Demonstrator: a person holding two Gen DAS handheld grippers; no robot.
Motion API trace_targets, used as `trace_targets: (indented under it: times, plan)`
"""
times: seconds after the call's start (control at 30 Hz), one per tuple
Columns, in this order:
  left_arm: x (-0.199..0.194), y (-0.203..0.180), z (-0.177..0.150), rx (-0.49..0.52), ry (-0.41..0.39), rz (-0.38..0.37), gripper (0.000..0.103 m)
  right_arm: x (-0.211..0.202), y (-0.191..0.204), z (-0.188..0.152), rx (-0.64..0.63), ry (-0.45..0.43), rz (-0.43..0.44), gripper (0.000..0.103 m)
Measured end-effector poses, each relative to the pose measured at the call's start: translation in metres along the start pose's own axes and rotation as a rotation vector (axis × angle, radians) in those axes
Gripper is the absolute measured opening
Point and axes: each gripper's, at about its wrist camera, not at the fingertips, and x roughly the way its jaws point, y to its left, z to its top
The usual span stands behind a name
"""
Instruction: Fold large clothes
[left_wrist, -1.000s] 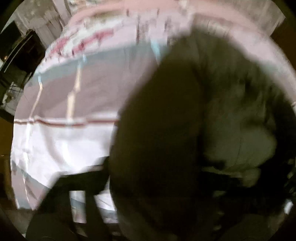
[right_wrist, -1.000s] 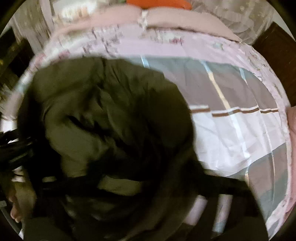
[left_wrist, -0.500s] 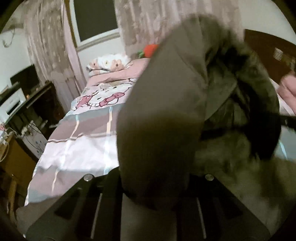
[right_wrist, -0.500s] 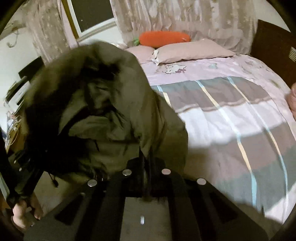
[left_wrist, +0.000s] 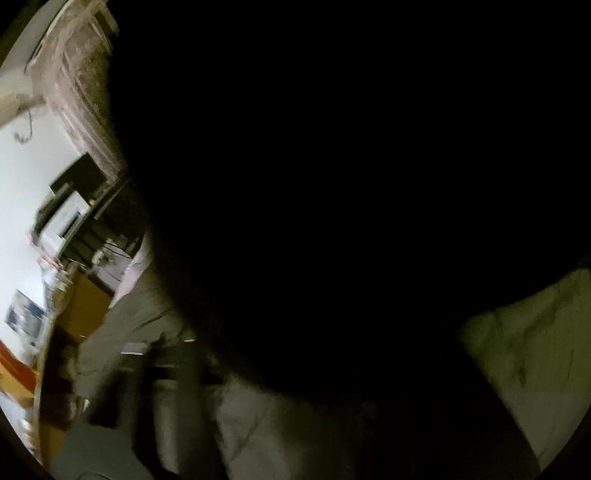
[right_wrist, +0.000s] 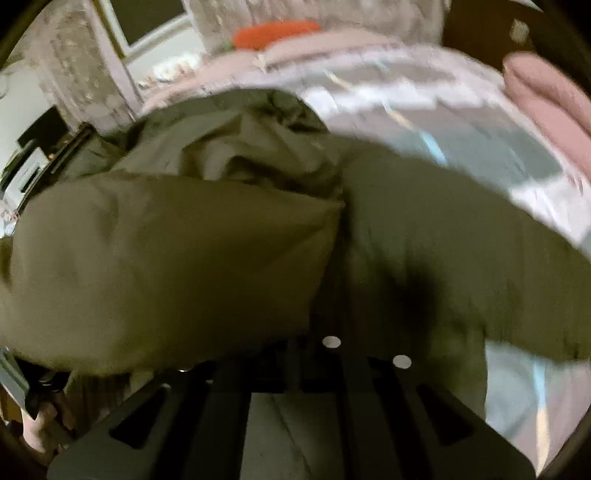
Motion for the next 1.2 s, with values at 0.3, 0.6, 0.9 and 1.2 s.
trace_targets:
  times: [0.3, 0.6, 0.9, 1.2]
  plan:
    - [-0.052, 0.037, -0.062, 0.035, 0.022, -0.172, 0.101, -0.063, -0.025, -0.056, 0.015, -0.138, 0.044, 0.089]
    - [-0.08, 0.085, -0.051, -0.368, -0.016, -0.327, 0.101, -0.066, 0.008, -0.014, -0.13, -0.281, -0.066, 0.092]
    - [-0.027, 0.033, 0.026, -0.444, -0.037, -0.334, 0.101, -0.008, 0.06, 0.096, -0.361, -0.333, -0.279, 0.099]
    - [0.077, 0.048, 0.042, -0.605, 0.037, -0.345, 0.101, 0.066, 0.059, 0.122, -0.262, -0.248, -0.063, 0.1]
